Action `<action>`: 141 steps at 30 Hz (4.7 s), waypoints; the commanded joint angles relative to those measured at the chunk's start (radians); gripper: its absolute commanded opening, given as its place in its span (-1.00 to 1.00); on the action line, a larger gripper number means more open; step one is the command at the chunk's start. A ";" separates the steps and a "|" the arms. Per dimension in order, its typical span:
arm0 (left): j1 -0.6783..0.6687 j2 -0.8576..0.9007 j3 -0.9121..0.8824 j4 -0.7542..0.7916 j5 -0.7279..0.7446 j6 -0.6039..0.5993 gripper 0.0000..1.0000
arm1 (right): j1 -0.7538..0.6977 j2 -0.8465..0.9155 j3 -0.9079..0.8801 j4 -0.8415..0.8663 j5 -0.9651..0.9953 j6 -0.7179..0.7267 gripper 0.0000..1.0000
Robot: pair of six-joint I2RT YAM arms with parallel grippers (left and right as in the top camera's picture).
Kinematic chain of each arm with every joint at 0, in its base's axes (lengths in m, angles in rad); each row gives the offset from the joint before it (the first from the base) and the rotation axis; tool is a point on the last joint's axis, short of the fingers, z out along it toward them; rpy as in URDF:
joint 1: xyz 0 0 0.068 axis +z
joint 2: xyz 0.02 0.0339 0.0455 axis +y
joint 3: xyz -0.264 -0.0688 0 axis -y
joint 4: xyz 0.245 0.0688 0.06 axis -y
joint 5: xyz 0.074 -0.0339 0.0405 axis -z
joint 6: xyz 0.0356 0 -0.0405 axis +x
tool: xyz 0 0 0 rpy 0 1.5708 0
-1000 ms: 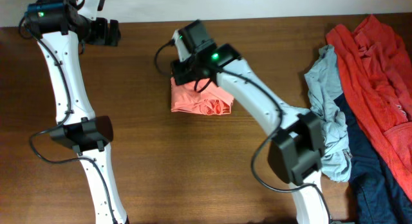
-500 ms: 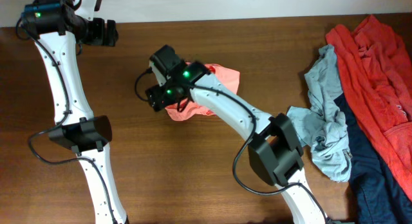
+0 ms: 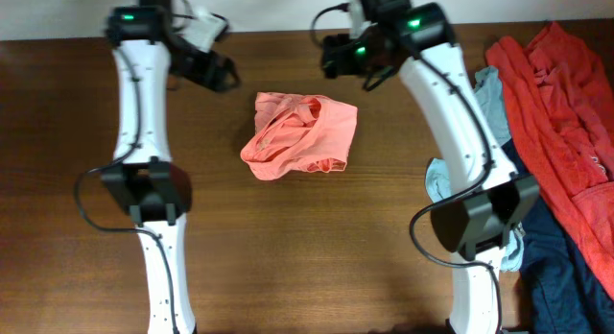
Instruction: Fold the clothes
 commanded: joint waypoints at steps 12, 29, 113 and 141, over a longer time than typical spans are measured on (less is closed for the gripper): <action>-0.144 0.003 -0.164 0.050 0.019 0.366 0.37 | -0.116 -0.004 0.006 -0.085 0.013 0.004 0.68; -0.186 0.007 -0.294 0.086 0.029 0.399 0.09 | -0.116 -0.002 0.006 -0.085 0.029 0.000 0.67; -0.266 0.161 -0.009 0.048 -0.085 -0.370 -0.50 | -0.116 0.002 -0.051 -0.092 0.055 -0.023 0.68; -0.127 0.161 0.187 -0.180 -0.121 -0.417 -0.99 | -0.116 0.002 -0.051 -0.093 0.054 -0.045 0.68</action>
